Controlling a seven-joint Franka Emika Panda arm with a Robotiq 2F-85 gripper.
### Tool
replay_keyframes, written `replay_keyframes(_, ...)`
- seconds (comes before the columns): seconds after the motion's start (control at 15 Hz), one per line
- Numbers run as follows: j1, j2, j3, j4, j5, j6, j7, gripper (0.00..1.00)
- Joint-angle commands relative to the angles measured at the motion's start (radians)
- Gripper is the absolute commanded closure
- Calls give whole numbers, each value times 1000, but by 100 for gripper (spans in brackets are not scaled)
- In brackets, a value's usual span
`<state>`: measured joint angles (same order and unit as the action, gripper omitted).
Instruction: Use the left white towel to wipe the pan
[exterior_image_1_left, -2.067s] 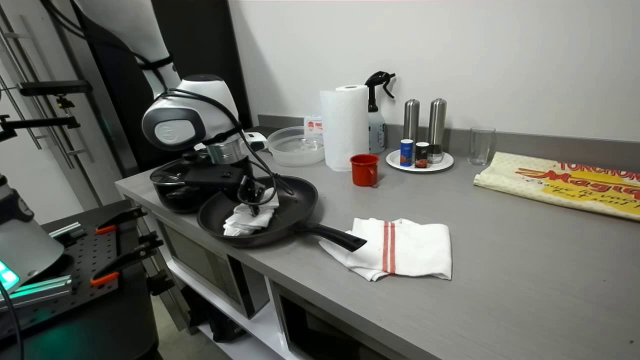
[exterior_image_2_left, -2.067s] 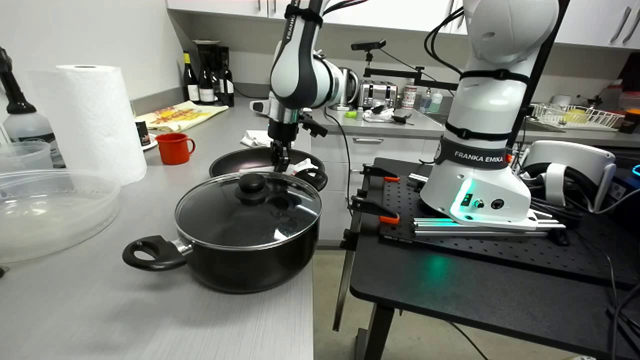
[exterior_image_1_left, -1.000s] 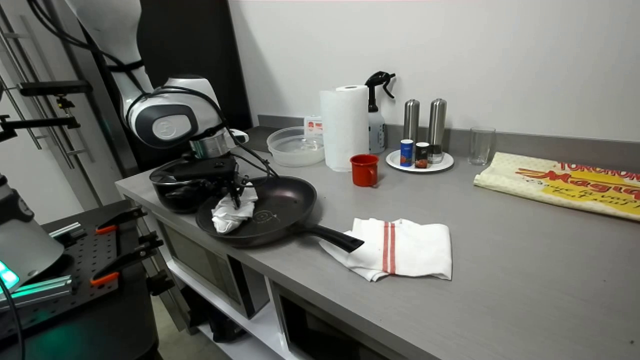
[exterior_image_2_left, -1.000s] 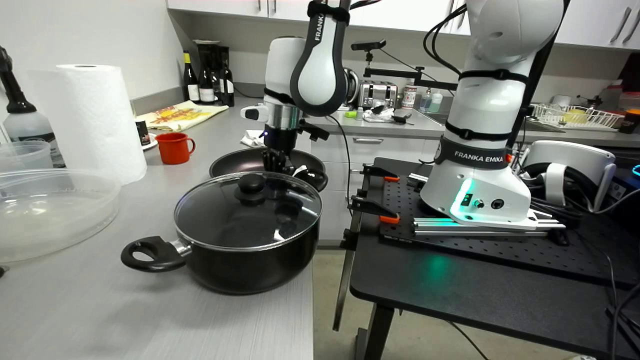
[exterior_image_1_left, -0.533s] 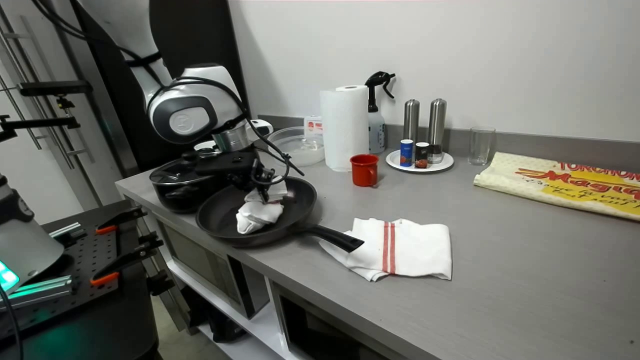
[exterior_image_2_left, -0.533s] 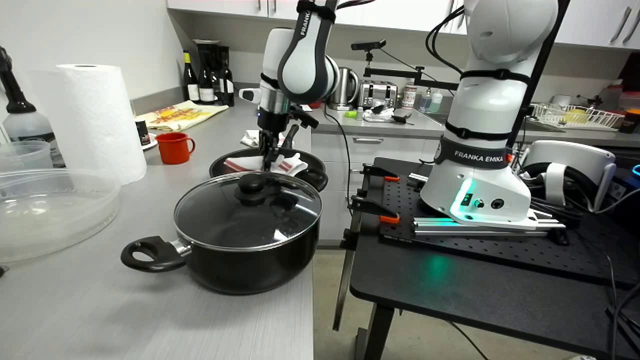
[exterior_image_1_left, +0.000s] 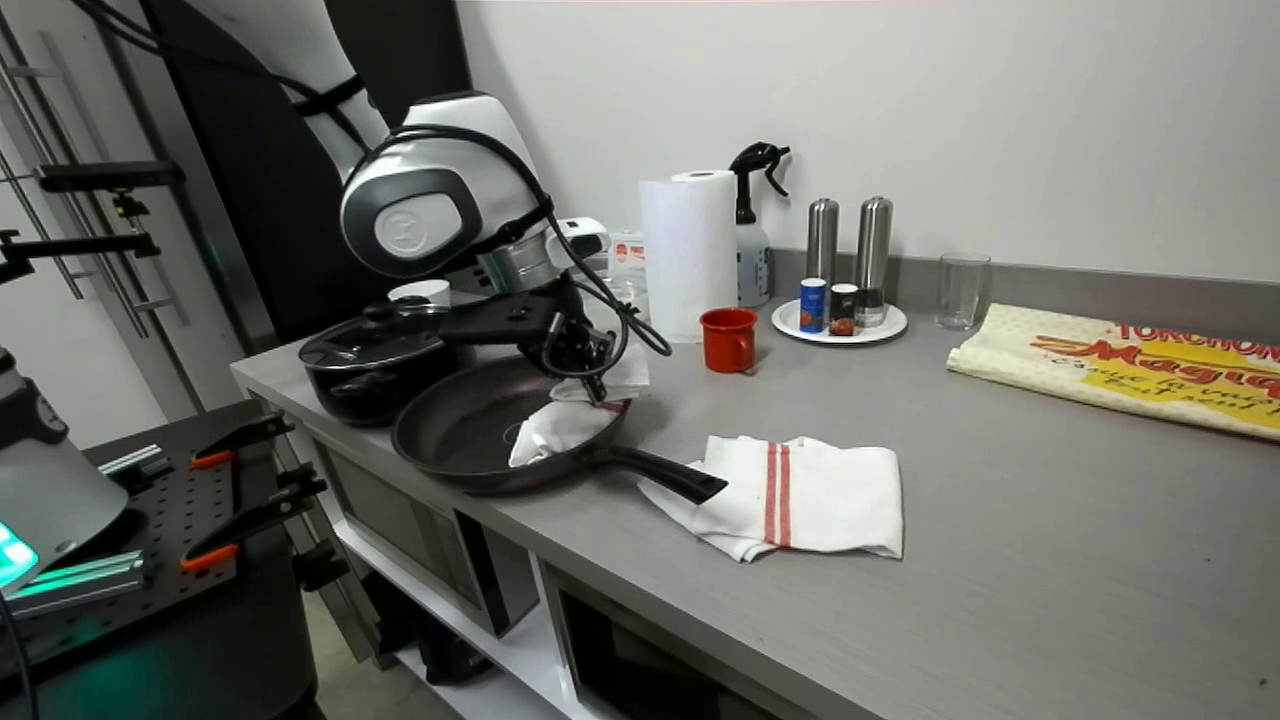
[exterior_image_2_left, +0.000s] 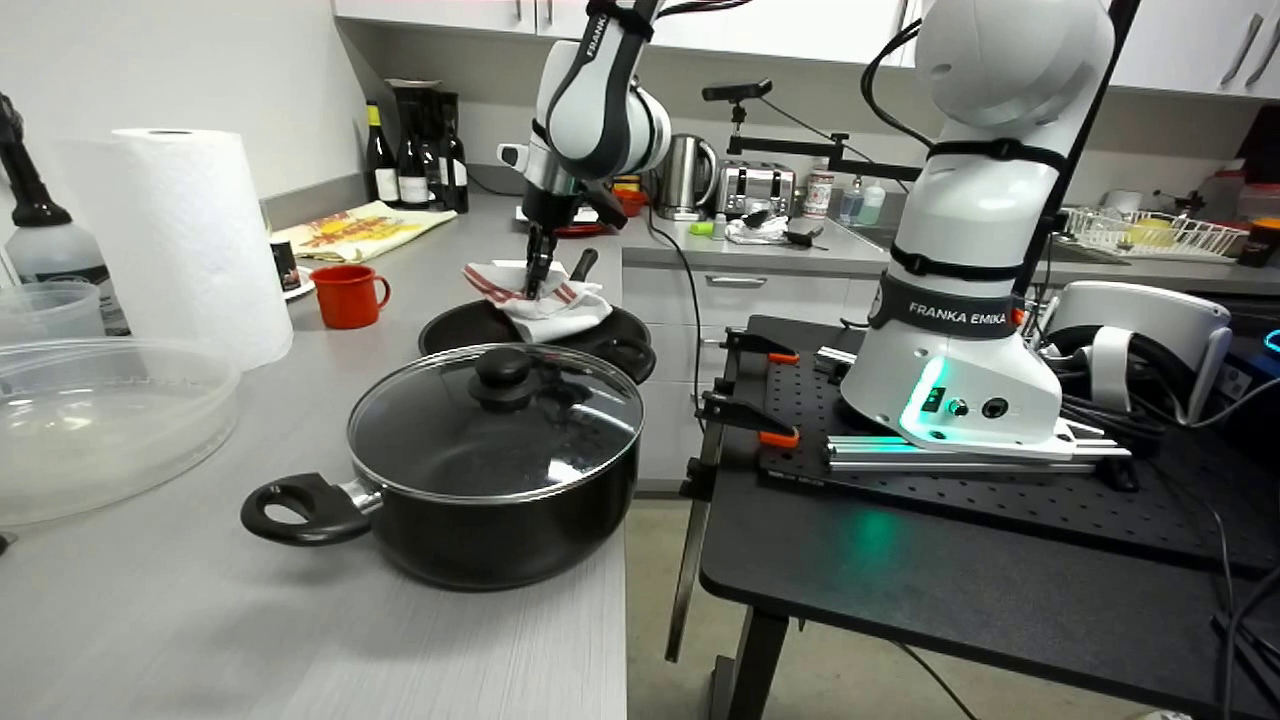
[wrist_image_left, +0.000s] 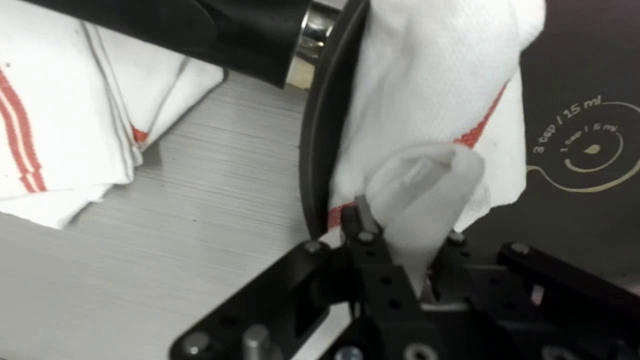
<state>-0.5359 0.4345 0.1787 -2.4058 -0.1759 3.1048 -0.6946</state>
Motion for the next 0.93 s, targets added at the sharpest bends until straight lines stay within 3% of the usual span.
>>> replay_keyframes(0.0,6,33,-5,35,13,-25,31,95)
replay_keyframes(0.4,66,80,-34,14,-13,-17,55,95)
replay_keyframes(0.87,211,85,-73,-16,-46,-2,75,95)
